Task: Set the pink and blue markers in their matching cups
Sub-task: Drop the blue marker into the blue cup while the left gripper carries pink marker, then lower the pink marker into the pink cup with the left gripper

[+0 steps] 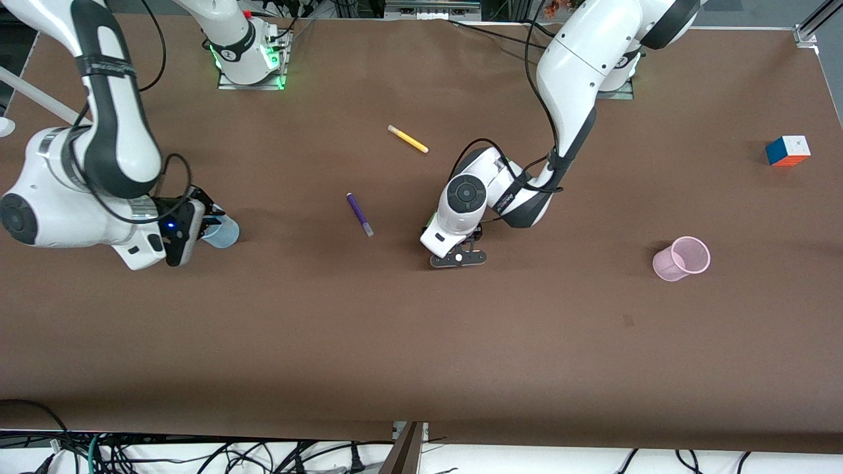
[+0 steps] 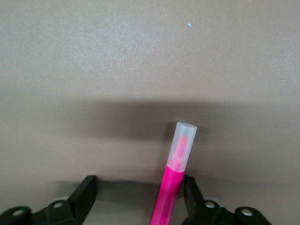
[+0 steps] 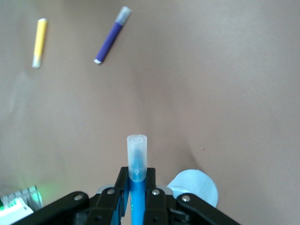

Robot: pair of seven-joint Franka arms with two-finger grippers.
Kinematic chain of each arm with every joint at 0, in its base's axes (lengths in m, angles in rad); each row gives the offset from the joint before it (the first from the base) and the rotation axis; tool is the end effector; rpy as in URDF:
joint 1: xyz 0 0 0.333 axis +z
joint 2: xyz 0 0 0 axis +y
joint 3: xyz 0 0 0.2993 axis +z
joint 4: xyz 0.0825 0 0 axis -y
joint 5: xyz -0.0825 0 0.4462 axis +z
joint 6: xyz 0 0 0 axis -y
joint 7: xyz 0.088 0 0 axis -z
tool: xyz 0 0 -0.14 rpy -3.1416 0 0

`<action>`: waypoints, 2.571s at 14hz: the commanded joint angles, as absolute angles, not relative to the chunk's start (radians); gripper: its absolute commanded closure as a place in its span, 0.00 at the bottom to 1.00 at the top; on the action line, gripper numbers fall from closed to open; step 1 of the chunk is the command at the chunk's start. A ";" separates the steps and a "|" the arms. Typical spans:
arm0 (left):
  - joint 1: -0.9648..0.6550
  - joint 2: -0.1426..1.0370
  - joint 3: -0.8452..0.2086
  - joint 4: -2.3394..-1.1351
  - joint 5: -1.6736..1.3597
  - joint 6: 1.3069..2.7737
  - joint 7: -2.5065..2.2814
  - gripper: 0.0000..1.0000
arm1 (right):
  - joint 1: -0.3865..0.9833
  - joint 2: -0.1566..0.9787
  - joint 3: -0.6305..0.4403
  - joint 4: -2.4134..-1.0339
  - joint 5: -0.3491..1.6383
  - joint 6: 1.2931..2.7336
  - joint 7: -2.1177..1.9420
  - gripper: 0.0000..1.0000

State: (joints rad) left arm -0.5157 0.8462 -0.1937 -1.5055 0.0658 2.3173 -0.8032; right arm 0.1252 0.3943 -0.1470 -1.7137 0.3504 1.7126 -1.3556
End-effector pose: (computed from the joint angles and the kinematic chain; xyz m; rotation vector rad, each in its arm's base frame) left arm 0.5705 -0.4716 0.0804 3.0762 0.1712 -0.1240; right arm 0.6486 0.0326 0.2638 -2.2004 -1.5298 0.1672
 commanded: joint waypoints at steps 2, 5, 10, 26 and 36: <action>-0.531 0.862 -0.183 -1.474 0.086 2.313 -0.822 0.86 | 0.075 0.402 -0.141 -1.742 0.418 1.694 -1.592 1.00; -0.529 0.861 -0.183 -1.474 0.090 2.313 -0.821 1.00 | 0.019 0.442 -0.141 -1.773 0.541 1.694 -1.805 1.00; -0.464 0.809 -0.193 -1.473 0.086 2.278 -0.807 1.00 | -0.028 0.482 -0.141 -1.775 0.578 1.672 -1.911 0.80; -0.033 0.282 -0.199 -1.614 0.080 1.741 0.286 1.00 | 0.152 0.466 -0.132 -1.333 0.155 1.374 -0.417 0.00; 0.284 0.285 -0.199 -1.815 -0.256 2.086 1.167 1.00 | 0.149 0.117 -0.101 -1.558 0.034 1.433 -0.067 0.00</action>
State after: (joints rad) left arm 0.2577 0.3109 -0.1834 -1.7709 -0.2143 2.0457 1.0495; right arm 0.1767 0.2536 -0.1227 -1.4236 0.0721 1.3843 -0.0843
